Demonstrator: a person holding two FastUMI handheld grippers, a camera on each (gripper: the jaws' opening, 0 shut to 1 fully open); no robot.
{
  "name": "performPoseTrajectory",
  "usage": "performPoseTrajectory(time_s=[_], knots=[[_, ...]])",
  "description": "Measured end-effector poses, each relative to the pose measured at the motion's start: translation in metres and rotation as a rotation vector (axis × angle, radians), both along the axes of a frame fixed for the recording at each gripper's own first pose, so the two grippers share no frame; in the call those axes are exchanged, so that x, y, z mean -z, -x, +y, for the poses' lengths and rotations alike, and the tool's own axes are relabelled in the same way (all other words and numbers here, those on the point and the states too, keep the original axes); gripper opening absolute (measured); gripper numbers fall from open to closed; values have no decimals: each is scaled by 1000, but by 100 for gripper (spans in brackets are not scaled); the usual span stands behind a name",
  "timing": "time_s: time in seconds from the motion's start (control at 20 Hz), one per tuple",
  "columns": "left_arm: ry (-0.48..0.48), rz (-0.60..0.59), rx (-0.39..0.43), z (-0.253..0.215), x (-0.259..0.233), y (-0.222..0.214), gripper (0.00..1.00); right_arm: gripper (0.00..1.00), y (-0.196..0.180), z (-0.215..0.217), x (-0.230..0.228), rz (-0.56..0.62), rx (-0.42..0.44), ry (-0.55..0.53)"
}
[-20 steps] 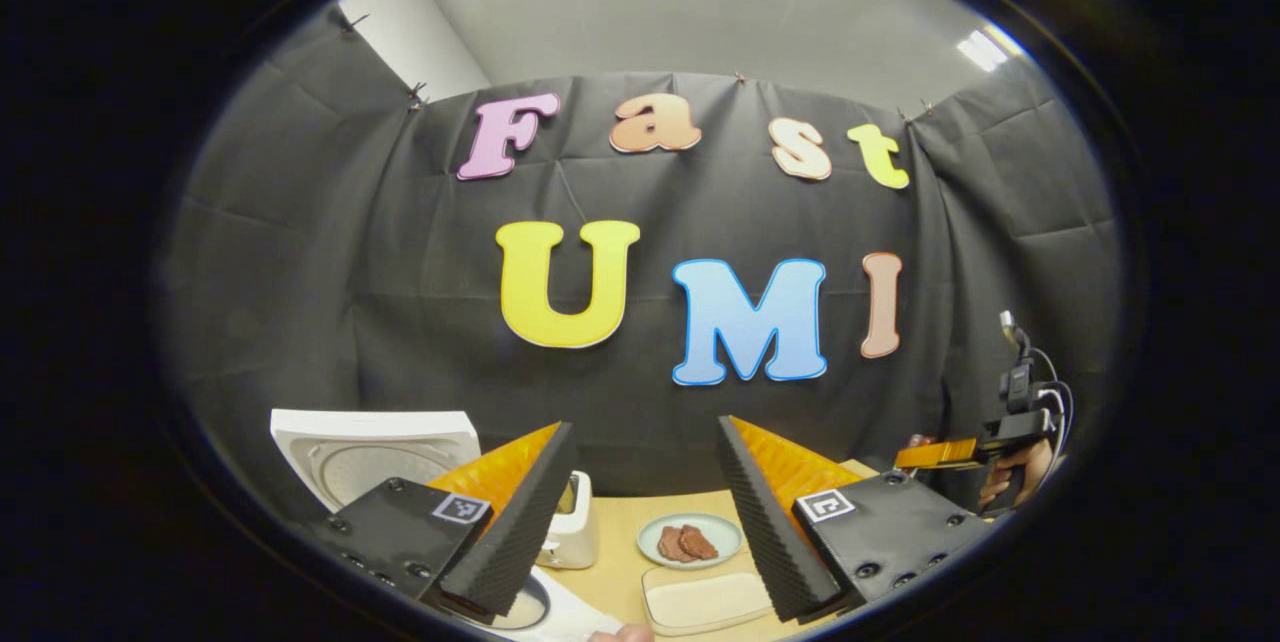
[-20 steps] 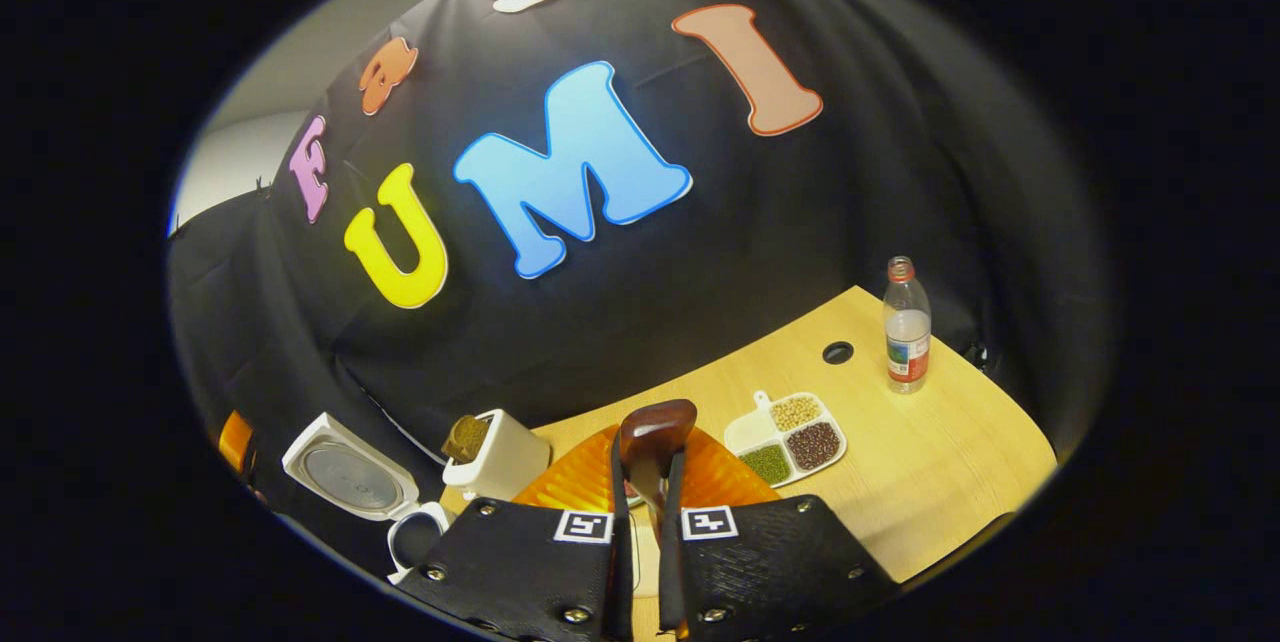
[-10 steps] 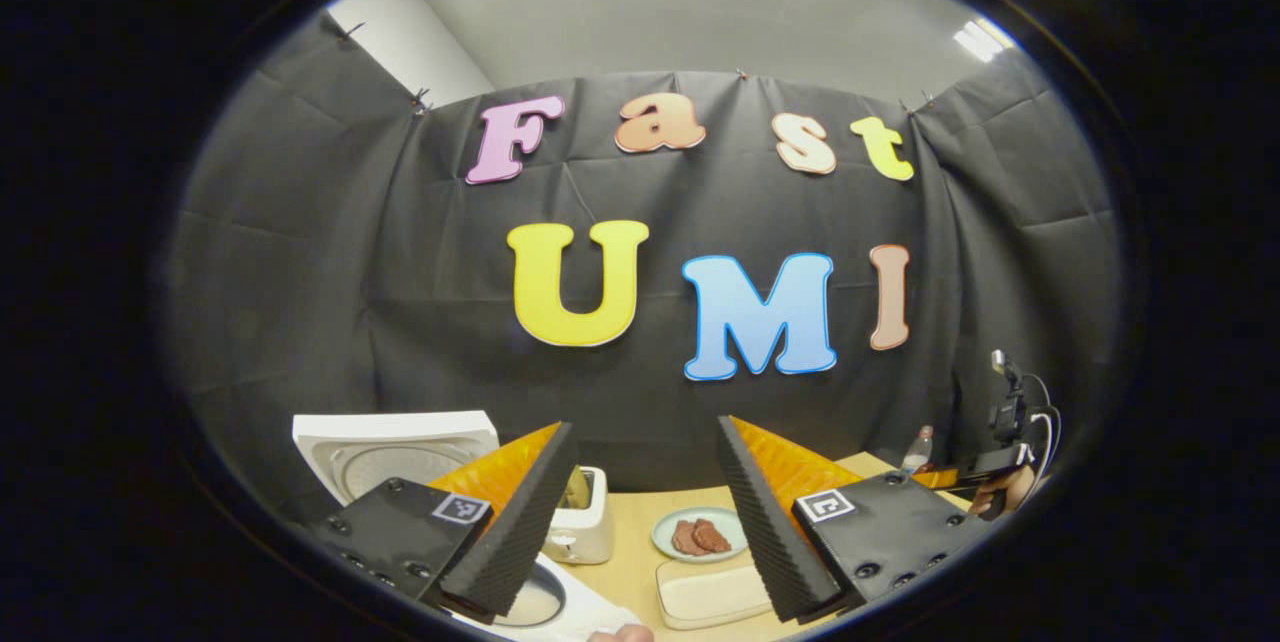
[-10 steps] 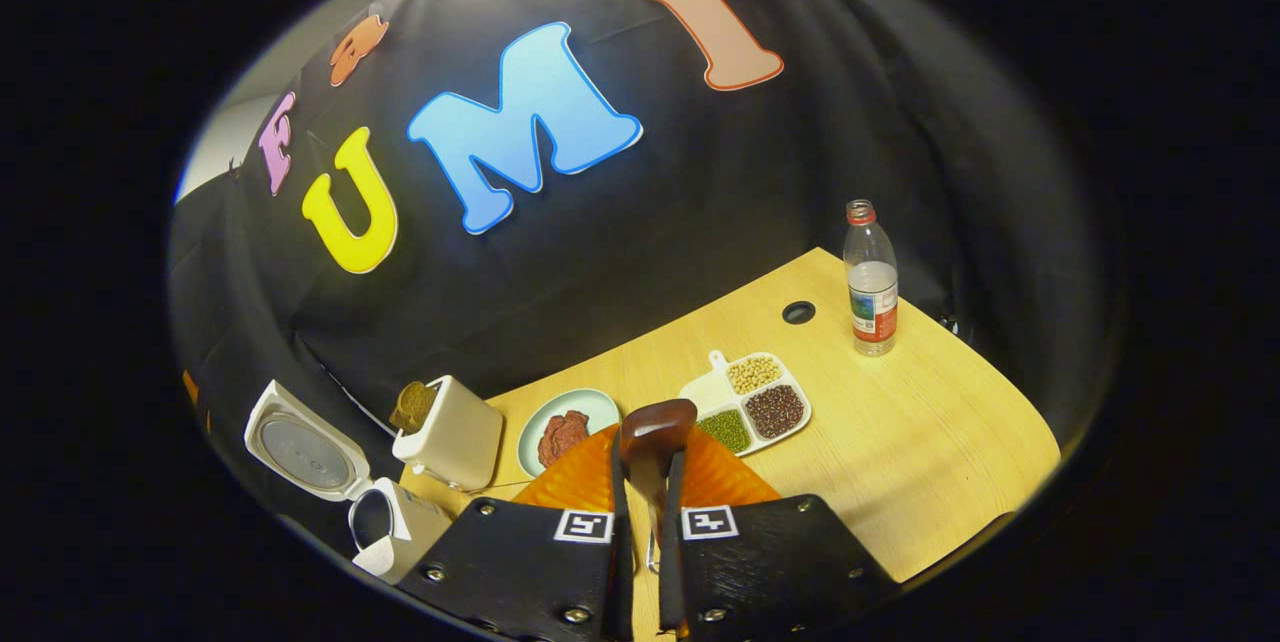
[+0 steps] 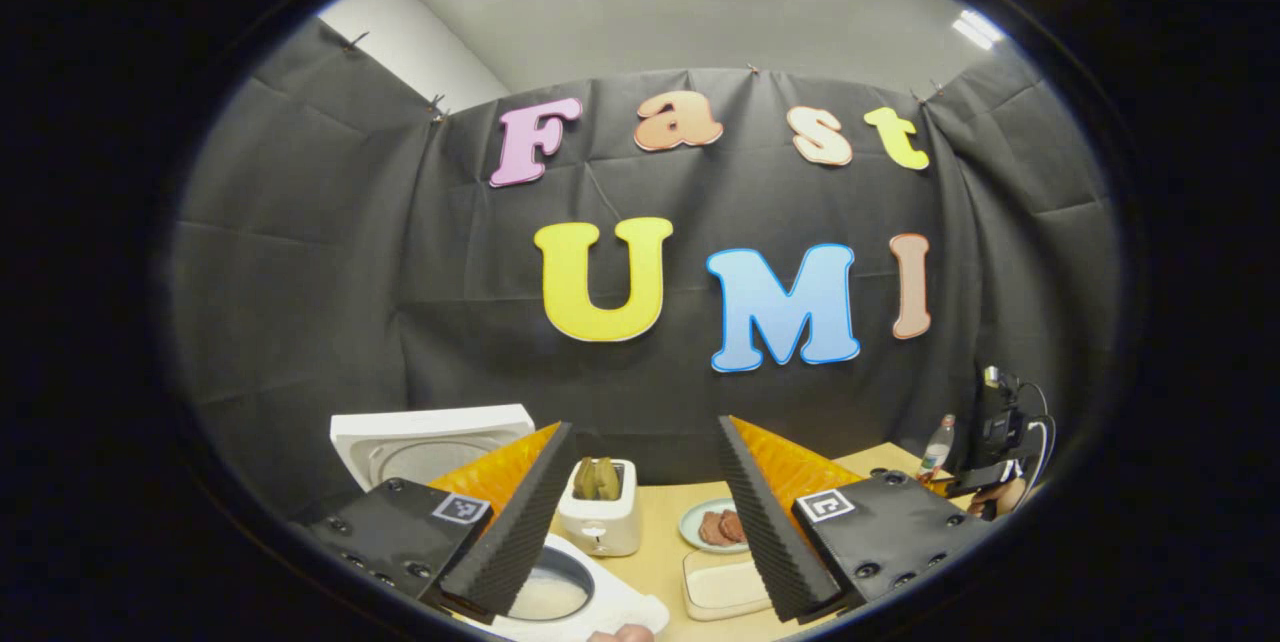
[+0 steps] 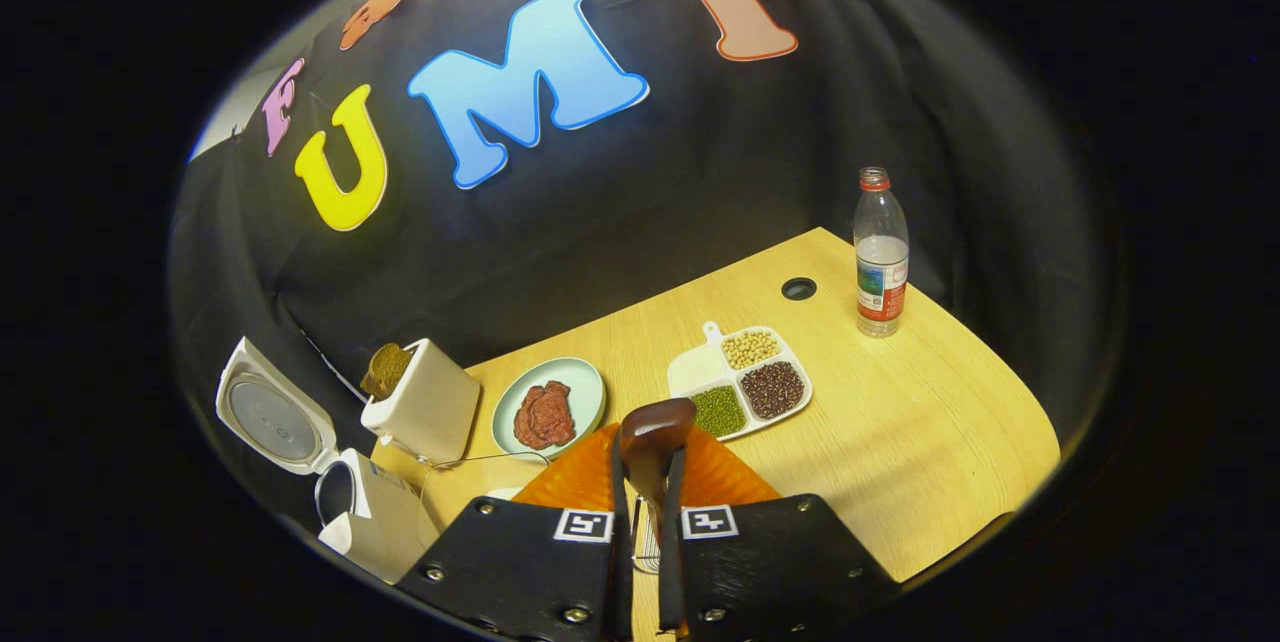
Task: Close the left gripper, press the button to open the rice cooker; take a wooden spoon from the chopstick holder with the right hand, scoop a spoonful of rice and pour it into the rice cooker, then put the wooden spoon back into the chopstick holder.
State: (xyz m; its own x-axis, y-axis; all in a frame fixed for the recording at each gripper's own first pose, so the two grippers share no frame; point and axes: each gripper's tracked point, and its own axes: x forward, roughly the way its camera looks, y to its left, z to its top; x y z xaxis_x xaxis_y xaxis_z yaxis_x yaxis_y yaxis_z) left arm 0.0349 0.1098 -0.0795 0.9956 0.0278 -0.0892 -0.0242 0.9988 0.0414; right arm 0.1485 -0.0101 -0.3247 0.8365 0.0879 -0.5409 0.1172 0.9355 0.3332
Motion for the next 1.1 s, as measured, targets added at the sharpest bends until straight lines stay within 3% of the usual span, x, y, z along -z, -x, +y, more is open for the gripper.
performPoseTrajectory(time_s=[0.5, 0.7, 0.8, 0.85, 0.9, 0.95, 1.1], knots=[[11, -2, -17, 10, -2, 6, 94, 11, 7, -6, 29, 49, 72, -32], [31, -14, 7, 1, -3, 2, 97, 22, 14, -16, 24, 49, 43, 63], [42, -16, 22, -4, -3, -1, 98, 55, 15, -26, 15, 26, 59, 123], [47, -18, 28, -5, -3, -1, 97, 64, 16, -34, 8, 13, 74, 155], [54, -21, 35, -8, -3, -2, 97, 83, 18, -41, 3, 2, 88, 190], [60, -23, 43, -11, -4, -3, 96, 91, 20, -49, -7, -16, 103, 222], [65, -32, 63, -18, -6, -5, 95, 93, 21, -64, -49, -111, 138, 310]])
